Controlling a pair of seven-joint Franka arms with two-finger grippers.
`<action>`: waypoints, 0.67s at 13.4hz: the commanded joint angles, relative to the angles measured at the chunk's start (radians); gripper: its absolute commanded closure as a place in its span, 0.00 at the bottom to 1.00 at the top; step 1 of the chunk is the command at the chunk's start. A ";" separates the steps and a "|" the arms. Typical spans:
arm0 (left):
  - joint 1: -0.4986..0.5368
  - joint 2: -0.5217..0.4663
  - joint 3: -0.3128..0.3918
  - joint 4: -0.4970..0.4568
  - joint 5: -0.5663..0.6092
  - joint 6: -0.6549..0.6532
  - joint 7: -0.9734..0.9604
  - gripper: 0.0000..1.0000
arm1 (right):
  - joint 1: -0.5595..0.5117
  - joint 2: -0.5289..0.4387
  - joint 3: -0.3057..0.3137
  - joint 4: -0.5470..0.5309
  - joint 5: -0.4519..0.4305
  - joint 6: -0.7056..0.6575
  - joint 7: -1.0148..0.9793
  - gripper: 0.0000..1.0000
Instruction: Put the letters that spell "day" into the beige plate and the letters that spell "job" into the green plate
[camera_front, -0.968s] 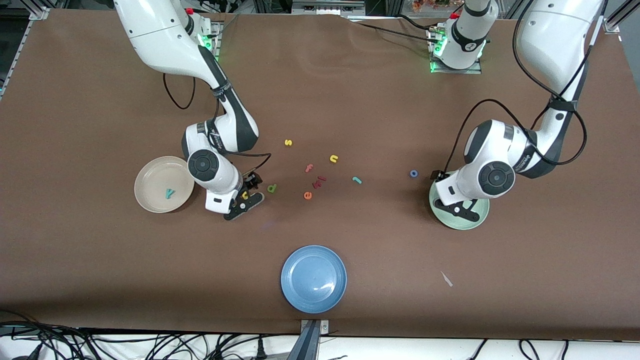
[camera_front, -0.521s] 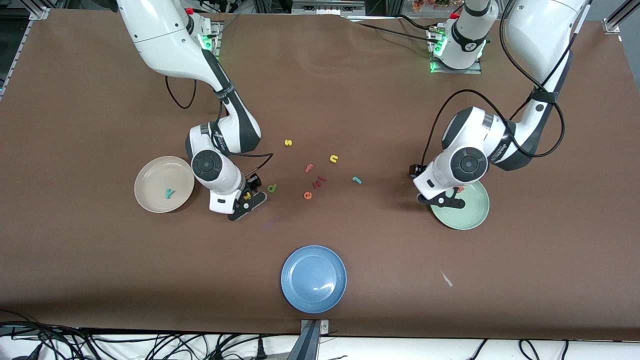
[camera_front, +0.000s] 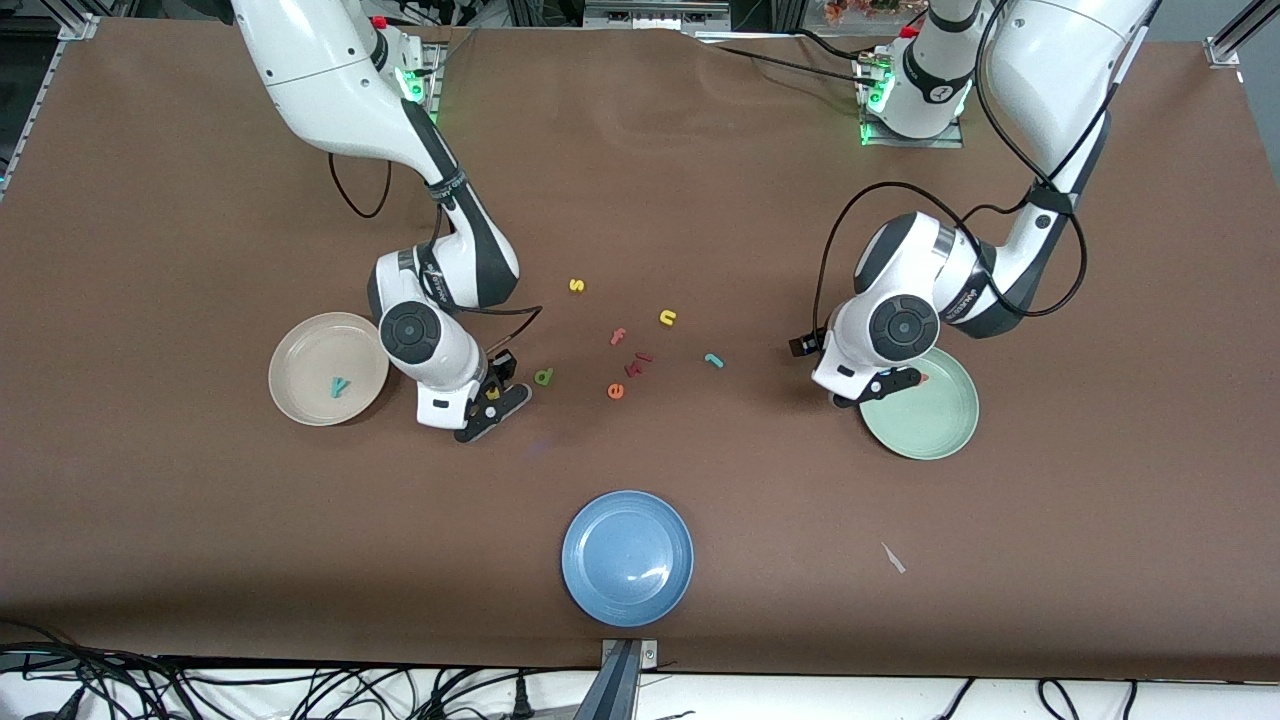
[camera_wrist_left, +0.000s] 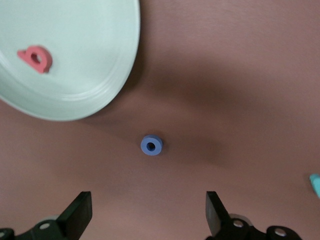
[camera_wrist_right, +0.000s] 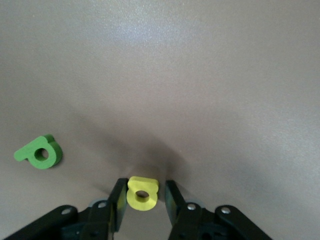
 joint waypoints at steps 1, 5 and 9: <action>0.026 0.025 0.005 0.001 -0.098 0.011 -0.164 0.00 | -0.004 0.012 0.003 0.006 0.007 -0.005 -0.006 0.81; 0.029 0.053 0.011 -0.013 -0.114 0.052 -0.399 0.00 | -0.007 0.004 -0.003 0.022 0.013 -0.037 -0.011 0.95; 0.011 0.038 0.013 -0.099 -0.079 0.180 -0.606 0.05 | -0.111 -0.038 -0.018 0.074 0.012 -0.238 -0.067 0.95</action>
